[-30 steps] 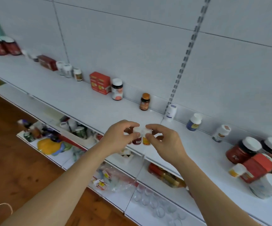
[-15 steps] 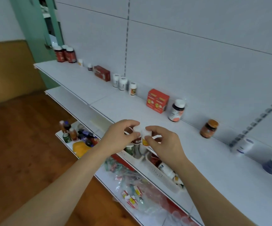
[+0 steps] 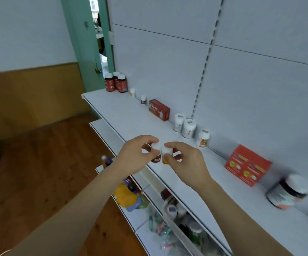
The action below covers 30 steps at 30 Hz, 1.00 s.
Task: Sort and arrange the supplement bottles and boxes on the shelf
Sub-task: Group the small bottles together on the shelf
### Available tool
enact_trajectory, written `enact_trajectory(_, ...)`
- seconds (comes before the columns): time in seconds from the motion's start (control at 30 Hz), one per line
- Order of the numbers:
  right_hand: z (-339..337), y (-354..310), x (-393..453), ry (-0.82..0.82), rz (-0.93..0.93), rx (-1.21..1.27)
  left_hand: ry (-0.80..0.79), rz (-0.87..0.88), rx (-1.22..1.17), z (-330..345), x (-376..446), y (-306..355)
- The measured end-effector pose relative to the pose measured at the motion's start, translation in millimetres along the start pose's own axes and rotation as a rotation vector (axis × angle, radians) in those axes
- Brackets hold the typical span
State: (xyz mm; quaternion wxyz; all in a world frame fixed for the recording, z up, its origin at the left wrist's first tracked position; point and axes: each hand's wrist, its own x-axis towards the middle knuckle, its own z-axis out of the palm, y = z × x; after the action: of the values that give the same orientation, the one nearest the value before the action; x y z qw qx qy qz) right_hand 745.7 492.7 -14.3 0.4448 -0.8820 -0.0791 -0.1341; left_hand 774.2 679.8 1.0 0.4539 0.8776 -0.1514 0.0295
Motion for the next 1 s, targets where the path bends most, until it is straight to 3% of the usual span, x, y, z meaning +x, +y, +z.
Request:
enact_trajectory(0.33,105,-25,145,-0.020,-0.034,-0.088,0.078,0.025,-0.005,-95,118,-106)
enact_trajectory(0.67,190,-39,248,0.124,0.084,-0.151,-0.123,0.142,-0.017,-164,248,-185)
enact_trajectory(1.0,208,22,325,0.254,0.197,-0.259,-0.346,0.316,0.103,-137,380,-213)
